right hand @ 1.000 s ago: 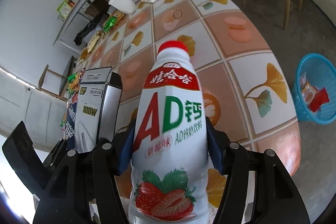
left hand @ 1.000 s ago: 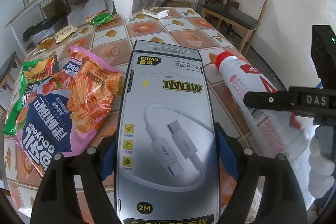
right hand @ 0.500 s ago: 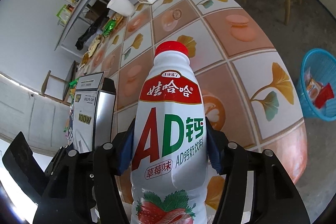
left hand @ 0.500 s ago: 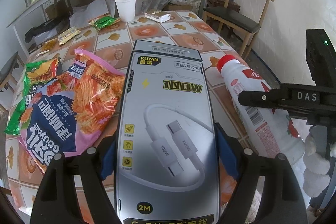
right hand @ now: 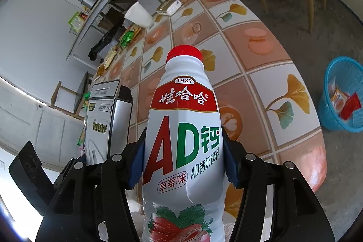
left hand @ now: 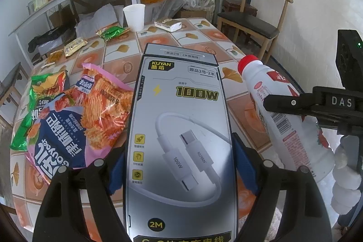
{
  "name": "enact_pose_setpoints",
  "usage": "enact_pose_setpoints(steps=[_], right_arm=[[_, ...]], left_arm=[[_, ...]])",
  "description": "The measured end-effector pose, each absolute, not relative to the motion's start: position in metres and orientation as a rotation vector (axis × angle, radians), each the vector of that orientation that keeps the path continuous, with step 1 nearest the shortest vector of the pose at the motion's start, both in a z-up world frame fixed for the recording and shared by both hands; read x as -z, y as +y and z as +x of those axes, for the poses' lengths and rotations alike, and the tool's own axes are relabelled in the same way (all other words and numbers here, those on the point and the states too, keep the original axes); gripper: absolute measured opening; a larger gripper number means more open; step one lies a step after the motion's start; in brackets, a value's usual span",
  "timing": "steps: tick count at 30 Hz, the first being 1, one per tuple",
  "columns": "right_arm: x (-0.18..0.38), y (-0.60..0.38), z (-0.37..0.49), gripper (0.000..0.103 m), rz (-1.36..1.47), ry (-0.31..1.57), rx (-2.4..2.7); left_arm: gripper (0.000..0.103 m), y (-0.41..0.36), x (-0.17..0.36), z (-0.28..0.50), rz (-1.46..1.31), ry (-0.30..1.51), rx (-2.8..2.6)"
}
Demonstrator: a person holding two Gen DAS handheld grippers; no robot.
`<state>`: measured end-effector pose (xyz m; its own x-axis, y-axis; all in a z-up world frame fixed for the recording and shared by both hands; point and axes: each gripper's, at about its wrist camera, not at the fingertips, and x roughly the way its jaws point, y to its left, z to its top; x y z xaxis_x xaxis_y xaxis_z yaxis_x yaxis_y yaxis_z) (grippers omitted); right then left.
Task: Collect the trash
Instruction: 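Lift the cable box with the left gripper while the right gripper holds the bottle, then carry box and bottle to the blue wastebasket and open both grippers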
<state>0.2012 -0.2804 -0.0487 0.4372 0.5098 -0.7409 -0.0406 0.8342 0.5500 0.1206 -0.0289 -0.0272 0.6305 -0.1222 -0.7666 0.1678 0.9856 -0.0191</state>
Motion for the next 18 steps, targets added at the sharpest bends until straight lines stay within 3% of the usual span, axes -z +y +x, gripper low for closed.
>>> enact_pose_setpoints(steps=[18], right_arm=[[0.042,-0.333,0.183,0.055,0.613,0.992,-0.340]], left_arm=[[0.079,-0.064,0.006,0.118,0.104,0.840,0.228]])
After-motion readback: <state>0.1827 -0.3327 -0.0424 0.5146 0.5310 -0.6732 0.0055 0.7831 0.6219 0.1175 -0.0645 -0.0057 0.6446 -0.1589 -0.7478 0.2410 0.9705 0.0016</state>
